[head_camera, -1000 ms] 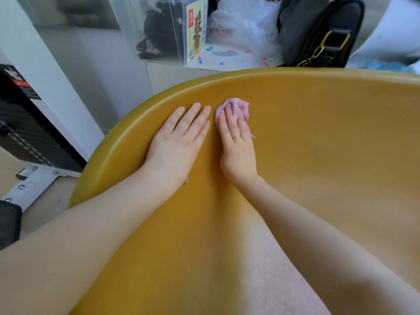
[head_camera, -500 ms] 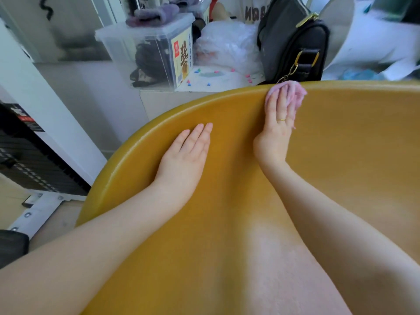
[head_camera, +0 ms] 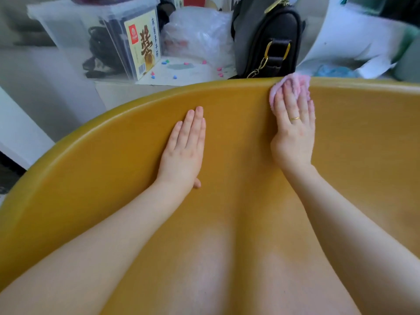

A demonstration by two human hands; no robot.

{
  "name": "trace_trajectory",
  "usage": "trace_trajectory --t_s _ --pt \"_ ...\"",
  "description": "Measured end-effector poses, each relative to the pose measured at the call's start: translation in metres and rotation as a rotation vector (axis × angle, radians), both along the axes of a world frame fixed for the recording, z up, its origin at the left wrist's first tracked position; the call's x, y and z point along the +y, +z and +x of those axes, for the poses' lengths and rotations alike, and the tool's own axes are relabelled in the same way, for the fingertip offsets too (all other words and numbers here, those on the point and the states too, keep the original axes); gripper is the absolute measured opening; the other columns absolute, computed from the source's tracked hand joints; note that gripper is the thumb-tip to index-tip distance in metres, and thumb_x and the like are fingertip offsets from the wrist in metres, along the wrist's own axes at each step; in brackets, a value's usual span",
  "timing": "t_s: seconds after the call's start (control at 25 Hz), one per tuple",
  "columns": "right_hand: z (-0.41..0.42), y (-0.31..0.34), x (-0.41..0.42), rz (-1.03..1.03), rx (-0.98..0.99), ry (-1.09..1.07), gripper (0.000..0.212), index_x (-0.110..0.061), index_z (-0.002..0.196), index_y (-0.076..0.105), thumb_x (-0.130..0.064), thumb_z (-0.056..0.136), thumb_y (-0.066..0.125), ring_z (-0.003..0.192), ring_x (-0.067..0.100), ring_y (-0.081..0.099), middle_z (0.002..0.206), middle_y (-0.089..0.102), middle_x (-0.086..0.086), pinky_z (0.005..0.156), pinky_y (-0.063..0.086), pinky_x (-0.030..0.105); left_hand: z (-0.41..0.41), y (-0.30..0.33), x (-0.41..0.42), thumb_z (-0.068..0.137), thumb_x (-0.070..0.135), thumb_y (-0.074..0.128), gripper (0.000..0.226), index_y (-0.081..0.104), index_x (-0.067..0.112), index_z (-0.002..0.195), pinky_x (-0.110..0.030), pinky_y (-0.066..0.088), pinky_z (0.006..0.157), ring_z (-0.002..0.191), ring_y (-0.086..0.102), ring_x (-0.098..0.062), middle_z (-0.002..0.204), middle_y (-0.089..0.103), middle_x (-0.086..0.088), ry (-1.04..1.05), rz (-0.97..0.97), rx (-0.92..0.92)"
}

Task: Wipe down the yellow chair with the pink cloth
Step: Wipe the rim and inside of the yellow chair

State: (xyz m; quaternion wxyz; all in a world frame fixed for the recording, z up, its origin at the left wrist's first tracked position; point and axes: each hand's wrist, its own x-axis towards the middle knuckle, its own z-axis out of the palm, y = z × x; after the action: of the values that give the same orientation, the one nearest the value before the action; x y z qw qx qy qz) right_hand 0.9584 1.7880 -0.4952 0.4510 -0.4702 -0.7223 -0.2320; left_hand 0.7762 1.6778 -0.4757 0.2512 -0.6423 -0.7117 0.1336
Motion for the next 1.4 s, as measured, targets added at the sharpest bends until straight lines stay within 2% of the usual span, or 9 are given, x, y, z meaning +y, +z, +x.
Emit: trace_trajectory --t_s 0.12,0.24,0.32,0.48,0.64,0.92,1.04,1.24,1.4 --pt "-0.055 -0.015 -0.016 -0.106 0.188 0.132 0.065 0.003 0.129 0.046 0.01 0.066 0.03 0.128 0.046 0.037 0.136 0.044 0.028 0.111 0.019 0.04 0.002 -0.002 0.002 0.049 0.062 0.075 0.148 -0.019 -0.009 0.138 -0.039 -0.013 0.108 0.144 -0.007 -0.033 0.155 -0.012 -0.022 -0.015 0.02 0.038" --pt "-0.077 -0.037 -0.04 -0.177 -0.026 0.376 0.051 -0.004 0.131 0.046 -0.002 0.081 0.033 0.131 0.037 0.036 0.138 0.046 0.021 0.11 0.022 0.042 0.006 0.002 0.0 0.038 0.068 0.075 0.151 -0.01 -0.007 0.139 -0.036 -0.003 0.111 0.145 0.009 -0.029 0.157 0.005 -0.016 0.0 0.029 0.081" --pt "-0.049 -0.029 -0.028 -0.142 -0.151 0.405 0.049 -0.006 0.129 0.049 -0.004 0.082 0.034 0.128 0.037 0.041 0.135 0.05 0.018 0.107 0.025 0.041 0.007 0.002 0.0 0.047 0.064 0.075 0.148 -0.015 -0.007 0.141 -0.037 -0.008 0.109 0.145 -0.001 -0.031 0.156 -0.006 -0.02 0.013 0.016 0.073" --pt "0.038 -0.001 -0.003 -0.055 -0.051 0.039 0.065 -0.004 0.129 0.048 0.006 0.065 0.037 0.125 0.047 0.041 0.136 0.049 0.021 0.102 0.035 0.05 0.012 0.004 0.0 0.06 0.056 0.074 0.143 -0.027 -0.008 0.138 -0.038 -0.017 0.106 0.143 -0.018 -0.034 0.151 -0.026 -0.023 0.063 -0.037 0.028" --pt "0.061 -0.01 0.002 -0.104 0.115 -0.124 0.07 0.001 0.133 0.042 0.008 0.064 0.03 0.13 0.05 0.03 0.14 0.04 0.026 0.116 0.007 0.034 0.018 0.004 -0.003 0.064 0.054 0.072 0.139 -0.029 -0.008 0.137 -0.037 -0.014 0.11 0.143 -0.018 -0.031 0.151 -0.027 -0.02 0.102 -0.063 -0.017" --pt "-0.052 -0.127 -0.116 -0.484 -0.288 0.519 0.066 -0.01 0.134 0.042 -0.005 0.07 0.028 0.134 0.031 0.026 0.142 0.042 0.009 0.111 0.027 0.047 0.008 -0.028 -0.071 0.065 0.062 0.068 0.134 -0.017 -0.004 0.144 -0.032 -0.006 0.118 0.145 -0.016 -0.023 0.153 -0.027 -0.014 0.114 -0.276 -0.169" --pt "-0.015 -0.1 -0.081 -0.398 -0.449 0.585 0.063 -0.011 0.126 0.055 -0.004 0.069 0.028 0.127 0.035 0.042 0.135 0.053 0.008 0.098 0.037 0.054 0.002 -0.042 -0.104 0.06 0.068 0.068 0.142 -0.024 -0.003 0.142 -0.032 -0.009 0.117 0.144 -0.019 -0.023 0.147 -0.037 -0.012 0.15 -0.376 -0.163" --pt "-0.004 -0.084 -0.056 -0.365 -0.174 0.339 0.07 -0.007 0.129 0.05 0.012 0.064 0.034 0.13 0.039 0.038 0.138 0.05 0.012 0.103 0.029 0.051 -0.001 -0.051 -0.101 0.059 0.068 0.068 0.144 -0.031 -0.001 0.137 -0.033 -0.014 0.115 0.143 -0.022 -0.022 0.135 -0.045 -0.009 0.157 -0.398 -0.167" --pt "-0.056 -0.136 -0.155 -0.66 -0.104 0.532 0.073 -0.006 0.135 0.042 0.0 0.063 0.026 0.135 0.035 0.027 0.147 0.033 0.015 0.106 0.025 0.051 0.002 -0.052 -0.103 0.058 0.062 0.072 0.142 -0.021 0.0 0.144 -0.032 -0.01 0.116 0.145 -0.019 -0.022 0.152 -0.031 -0.011 0.178 -0.388 -0.153"
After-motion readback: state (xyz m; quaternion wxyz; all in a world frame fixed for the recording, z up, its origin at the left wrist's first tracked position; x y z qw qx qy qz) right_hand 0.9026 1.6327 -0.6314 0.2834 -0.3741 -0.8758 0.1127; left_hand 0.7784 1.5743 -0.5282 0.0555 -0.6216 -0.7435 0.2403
